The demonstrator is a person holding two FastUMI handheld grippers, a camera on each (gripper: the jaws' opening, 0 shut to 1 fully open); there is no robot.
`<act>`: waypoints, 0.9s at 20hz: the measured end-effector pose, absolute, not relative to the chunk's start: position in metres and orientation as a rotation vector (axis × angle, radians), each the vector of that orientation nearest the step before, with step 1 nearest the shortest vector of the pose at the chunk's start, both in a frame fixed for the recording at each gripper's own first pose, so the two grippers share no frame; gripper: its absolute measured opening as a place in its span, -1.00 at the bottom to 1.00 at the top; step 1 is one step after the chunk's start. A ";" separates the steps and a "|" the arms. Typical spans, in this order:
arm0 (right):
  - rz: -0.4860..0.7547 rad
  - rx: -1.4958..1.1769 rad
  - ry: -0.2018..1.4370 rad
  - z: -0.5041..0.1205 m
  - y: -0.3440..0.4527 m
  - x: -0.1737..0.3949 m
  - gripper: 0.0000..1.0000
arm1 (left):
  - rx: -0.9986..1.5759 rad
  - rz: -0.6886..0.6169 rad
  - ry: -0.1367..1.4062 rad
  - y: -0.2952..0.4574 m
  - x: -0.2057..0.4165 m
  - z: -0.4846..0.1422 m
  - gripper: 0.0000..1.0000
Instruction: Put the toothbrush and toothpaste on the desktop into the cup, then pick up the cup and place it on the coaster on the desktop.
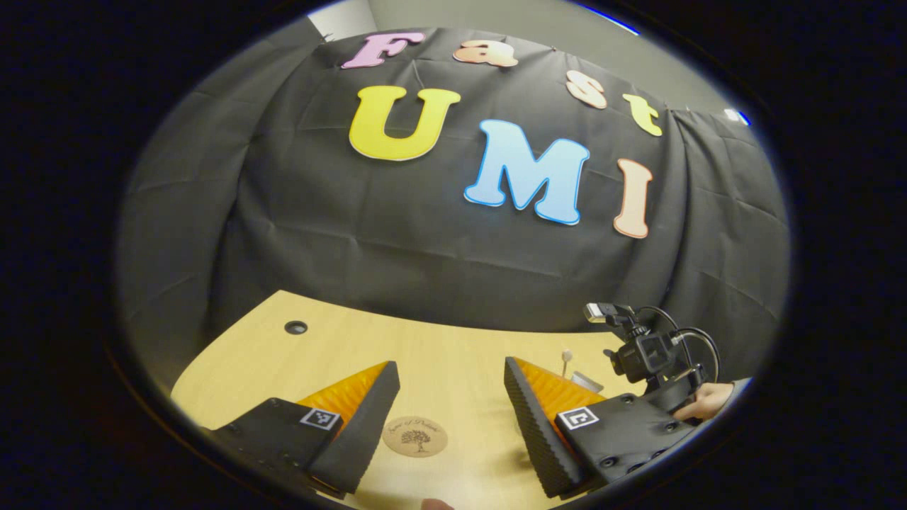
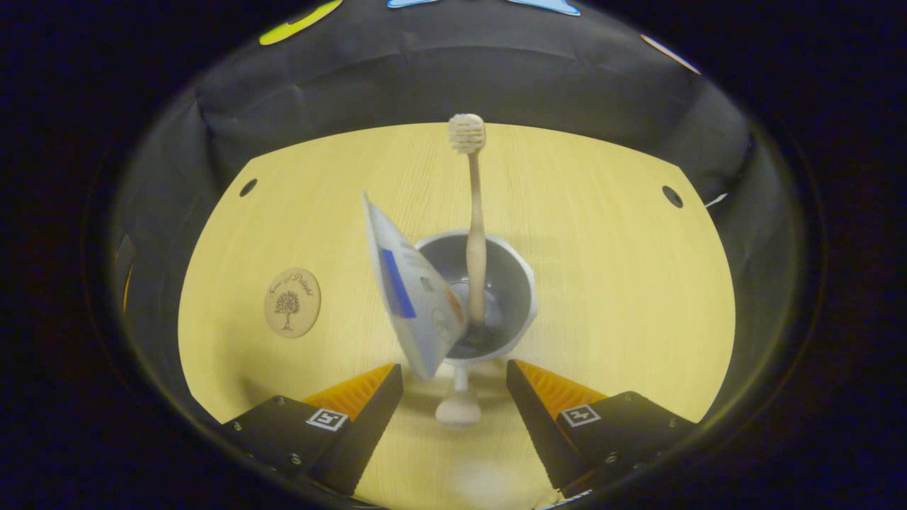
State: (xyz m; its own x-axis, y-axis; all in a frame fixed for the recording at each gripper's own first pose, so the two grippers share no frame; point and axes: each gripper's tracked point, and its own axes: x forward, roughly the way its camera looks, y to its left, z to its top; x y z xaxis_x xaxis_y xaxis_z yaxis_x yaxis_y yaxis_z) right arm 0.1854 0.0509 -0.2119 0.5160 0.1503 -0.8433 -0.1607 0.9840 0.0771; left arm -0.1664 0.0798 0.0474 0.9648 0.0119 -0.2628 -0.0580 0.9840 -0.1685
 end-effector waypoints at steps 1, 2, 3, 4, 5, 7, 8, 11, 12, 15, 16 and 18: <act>0.187 -0.014 1.027 -0.214 0.051 0.187 0.86 | -0.181 0.040 0.268 0.083 -0.169 0.045 0.92; 0.182 -0.014 1.041 -0.215 0.050 0.188 0.85 | -0.186 0.047 0.272 0.087 -0.172 0.044 0.92; 0.179 -0.013 1.052 -0.217 0.051 0.190 0.82 | -0.189 0.052 0.276 0.091 -0.174 0.043 0.92; 0.176 -0.011 1.065 -0.220 0.050 0.191 0.82 | -0.193 0.057 0.279 0.094 -0.175 0.042 0.92; 0.176 -0.008 1.075 -0.222 0.051 0.192 0.82 | -0.198 0.061 0.282 0.097 -0.176 0.039 0.92; 0.164 -0.015 1.094 -0.226 0.048 0.194 0.82 | -0.207 0.067 0.290 0.104 -0.178 0.036 0.83; 0.156 -0.024 1.101 -0.228 0.046 0.195 0.82 | -0.210 0.070 0.293 0.106 -0.179 0.035 0.92; 0.150 -0.024 1.127 -0.232 0.044 0.197 0.67 | -0.218 0.082 0.300 0.116 -0.183 0.032 0.91; 0.153 -0.018 1.143 -0.234 0.045 0.195 0.55 | -0.222 0.085 0.301 0.119 -0.184 0.030 0.92; 0.145 -0.006 1.177 -0.238 0.045 0.194 0.03 | -0.231 0.092 0.303 0.125 -0.185 0.030 0.91; 0.152 -0.001 1.182 -0.240 0.046 0.194 -0.14 | -0.232 0.095 0.305 0.127 -0.186 0.029 0.92; 0.129 0.004 1.191 -0.237 0.046 0.193 -0.22 | -0.236 0.097 0.308 0.130 -0.187 0.027 0.92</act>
State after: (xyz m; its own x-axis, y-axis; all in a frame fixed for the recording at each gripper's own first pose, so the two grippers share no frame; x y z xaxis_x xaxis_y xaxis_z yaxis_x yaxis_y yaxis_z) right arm 0.1926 0.0455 -0.2366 0.3640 0.1021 -0.9258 -0.0980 0.9927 0.0709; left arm -0.1866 0.1301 0.0272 0.9485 0.0584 -0.3114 -0.1303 0.9678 -0.2153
